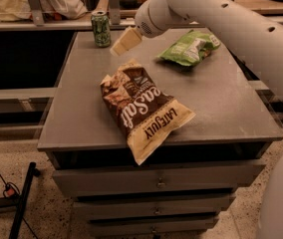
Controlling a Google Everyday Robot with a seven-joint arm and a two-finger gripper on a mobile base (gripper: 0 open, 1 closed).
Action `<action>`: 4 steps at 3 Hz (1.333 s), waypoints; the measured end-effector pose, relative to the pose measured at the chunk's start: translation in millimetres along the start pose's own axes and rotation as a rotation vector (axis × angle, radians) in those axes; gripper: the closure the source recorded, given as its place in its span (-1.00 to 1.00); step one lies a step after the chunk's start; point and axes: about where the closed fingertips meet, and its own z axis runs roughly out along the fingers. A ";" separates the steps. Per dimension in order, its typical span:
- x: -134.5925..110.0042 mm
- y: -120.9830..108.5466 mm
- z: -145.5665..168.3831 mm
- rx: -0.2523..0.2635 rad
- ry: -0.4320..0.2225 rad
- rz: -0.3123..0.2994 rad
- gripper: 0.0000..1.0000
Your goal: Move green can near brown chip bag
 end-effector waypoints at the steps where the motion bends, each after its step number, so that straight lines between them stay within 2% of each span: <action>1: -12.4 -33.1 21.5 0.079 -0.116 0.023 -1.00; 2: -17.4 -57.2 37.8 0.139 -0.172 0.059 -1.00; 3: -18.8 -72.6 58.8 0.155 -0.171 0.112 -1.00; 4: -18.1 -79.1 79.7 0.141 -0.153 0.161 -1.00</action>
Offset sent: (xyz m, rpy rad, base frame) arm 0.1076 -0.0051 0.0183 0.2385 -0.2047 -0.1590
